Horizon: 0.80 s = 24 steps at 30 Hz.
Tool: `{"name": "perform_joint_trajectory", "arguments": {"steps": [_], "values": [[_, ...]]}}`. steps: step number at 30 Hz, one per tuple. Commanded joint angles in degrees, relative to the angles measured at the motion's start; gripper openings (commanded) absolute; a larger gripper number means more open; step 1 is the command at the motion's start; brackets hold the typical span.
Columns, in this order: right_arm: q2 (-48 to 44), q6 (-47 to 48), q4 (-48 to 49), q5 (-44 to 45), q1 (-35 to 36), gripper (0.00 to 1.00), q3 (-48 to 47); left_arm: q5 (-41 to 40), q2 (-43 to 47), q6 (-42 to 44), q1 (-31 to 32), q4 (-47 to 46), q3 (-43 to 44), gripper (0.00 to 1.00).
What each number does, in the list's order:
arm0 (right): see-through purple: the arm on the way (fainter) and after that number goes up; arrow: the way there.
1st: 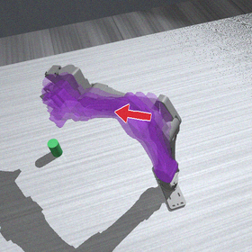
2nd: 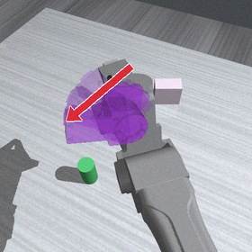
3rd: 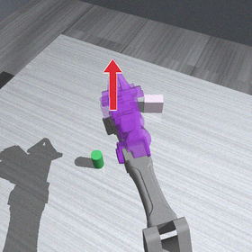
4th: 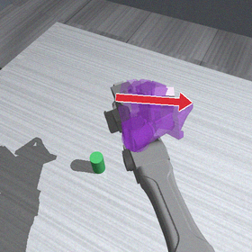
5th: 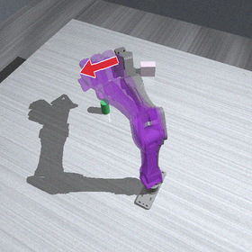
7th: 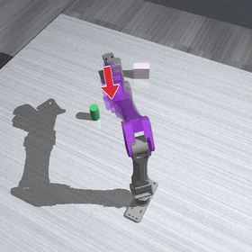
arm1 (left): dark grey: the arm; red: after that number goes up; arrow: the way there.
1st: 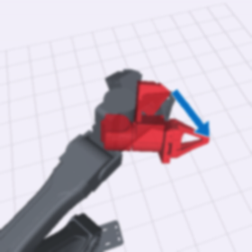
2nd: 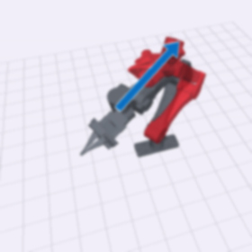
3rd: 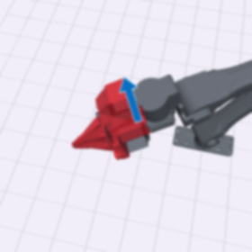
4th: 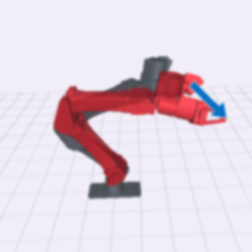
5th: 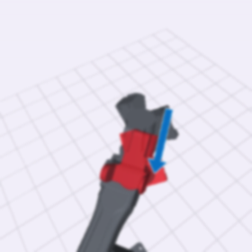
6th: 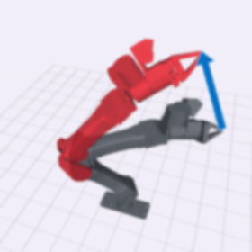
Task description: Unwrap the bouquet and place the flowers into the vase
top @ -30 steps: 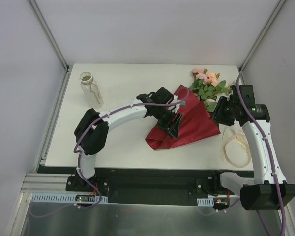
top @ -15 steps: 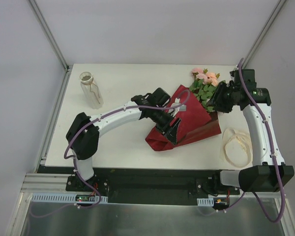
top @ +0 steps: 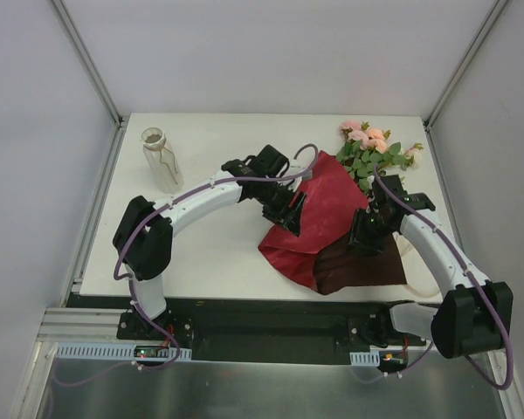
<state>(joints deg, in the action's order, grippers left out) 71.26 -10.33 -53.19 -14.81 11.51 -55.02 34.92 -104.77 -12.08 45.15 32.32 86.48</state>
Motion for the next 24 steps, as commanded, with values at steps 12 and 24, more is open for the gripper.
{"name": "perform_joint_trajectory", "arguments": {"steps": [12,24], "values": [[7.83,-6.27,22.04,-8.04,-1.05,0.66,5.62,-6.26,8.52,-4.98,-6.65,-0.50,-3.06,0.63],[21.98,-15.34,42.37,-13.49,-1.40,0.71,9.07,-13.12,21.35,-1.64,-6.82,-0.50,-8.51,0.65]]}}
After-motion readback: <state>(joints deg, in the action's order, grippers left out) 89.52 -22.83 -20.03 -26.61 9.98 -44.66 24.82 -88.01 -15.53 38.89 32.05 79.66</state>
